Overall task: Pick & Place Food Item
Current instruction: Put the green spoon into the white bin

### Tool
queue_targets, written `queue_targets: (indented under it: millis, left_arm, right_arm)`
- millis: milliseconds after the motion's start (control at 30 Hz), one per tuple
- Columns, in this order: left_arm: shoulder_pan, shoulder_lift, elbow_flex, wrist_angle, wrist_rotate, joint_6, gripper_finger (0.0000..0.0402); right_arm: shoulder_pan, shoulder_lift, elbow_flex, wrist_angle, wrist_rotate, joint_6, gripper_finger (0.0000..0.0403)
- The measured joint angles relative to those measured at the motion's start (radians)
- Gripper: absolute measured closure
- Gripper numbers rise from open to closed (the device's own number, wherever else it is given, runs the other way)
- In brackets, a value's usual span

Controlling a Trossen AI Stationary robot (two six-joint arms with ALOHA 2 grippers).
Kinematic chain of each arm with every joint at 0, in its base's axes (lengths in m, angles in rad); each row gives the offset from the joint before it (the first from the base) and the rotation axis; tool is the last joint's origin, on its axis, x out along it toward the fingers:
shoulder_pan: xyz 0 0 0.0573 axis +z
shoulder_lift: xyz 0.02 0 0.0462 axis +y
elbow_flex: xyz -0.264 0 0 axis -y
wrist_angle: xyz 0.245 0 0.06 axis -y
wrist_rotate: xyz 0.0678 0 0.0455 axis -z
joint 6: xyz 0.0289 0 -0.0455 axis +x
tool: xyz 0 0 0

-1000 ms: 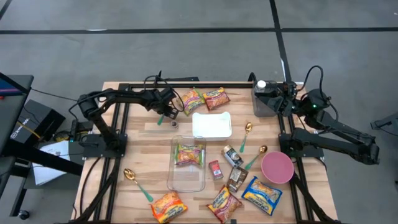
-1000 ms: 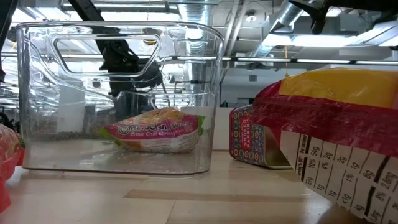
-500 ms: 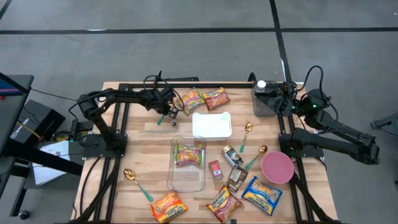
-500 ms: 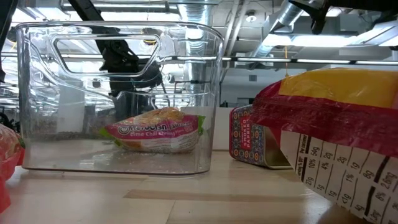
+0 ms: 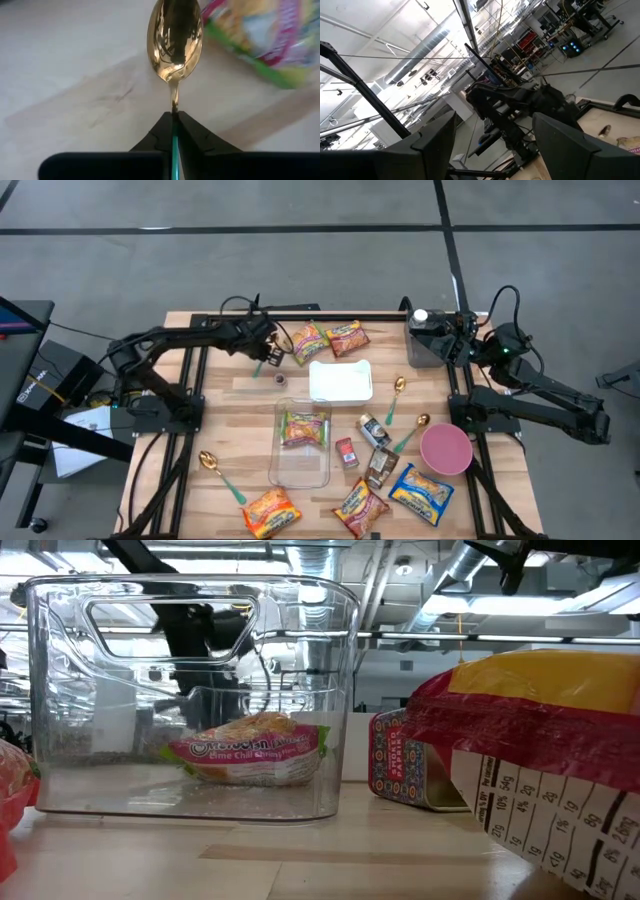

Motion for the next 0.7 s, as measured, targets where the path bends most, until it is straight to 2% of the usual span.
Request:
queue_targets:
  millis: [400,533,700]
  left_arm:
    - [-0.055,-0.278,0.001,-0.068,0.062,0.006,0.0397]
    - [-0.091,-0.336,0.001,-0.072,0.07,0.001,0.0397]
    - [-0.155,-0.372,0.001,-0.024,0.144,0.007,0.0396]
  right_arm:
    - [0.0,0.0,0.0,0.001,0.0,-0.017,0.0148]
    - [0.0,0.0,0.0,0.002,0.0,-0.017,0.0148]
    - [0.0,0.0,0.0,0.002,0.0,-0.018,0.0148]
